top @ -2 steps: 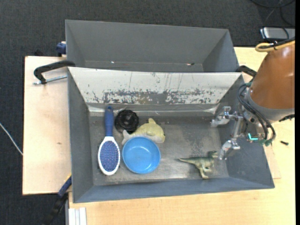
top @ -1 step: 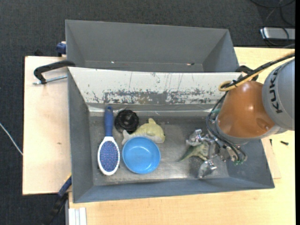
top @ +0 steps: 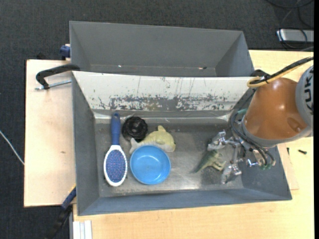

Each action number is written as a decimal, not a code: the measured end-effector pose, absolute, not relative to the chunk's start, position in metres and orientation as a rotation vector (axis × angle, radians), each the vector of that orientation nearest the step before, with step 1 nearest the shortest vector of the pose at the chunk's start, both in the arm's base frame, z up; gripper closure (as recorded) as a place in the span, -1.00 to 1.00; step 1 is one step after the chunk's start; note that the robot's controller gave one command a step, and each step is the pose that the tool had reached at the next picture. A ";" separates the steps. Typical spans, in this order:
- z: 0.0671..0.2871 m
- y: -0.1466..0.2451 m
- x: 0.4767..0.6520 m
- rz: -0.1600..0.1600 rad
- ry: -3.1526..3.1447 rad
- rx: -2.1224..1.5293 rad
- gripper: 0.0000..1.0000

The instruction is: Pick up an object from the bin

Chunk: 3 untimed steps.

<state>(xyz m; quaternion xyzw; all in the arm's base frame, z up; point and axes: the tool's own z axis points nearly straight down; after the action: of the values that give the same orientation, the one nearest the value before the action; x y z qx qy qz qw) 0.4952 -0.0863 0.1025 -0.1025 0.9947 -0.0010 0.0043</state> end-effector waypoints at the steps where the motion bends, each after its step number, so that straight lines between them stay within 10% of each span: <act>1: 0.112 -0.086 0.492 0.000 3.133 -0.126 -1.00; 3: 0.073 -0.087 0.496 0.002 3.138 0.092 -1.00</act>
Offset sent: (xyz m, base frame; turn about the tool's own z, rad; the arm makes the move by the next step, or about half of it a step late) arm -0.0042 0.0003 0.0082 0.1242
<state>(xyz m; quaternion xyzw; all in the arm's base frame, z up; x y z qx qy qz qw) 0.4956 -0.0872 0.0731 0.0294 0.9996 0.0006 0.0011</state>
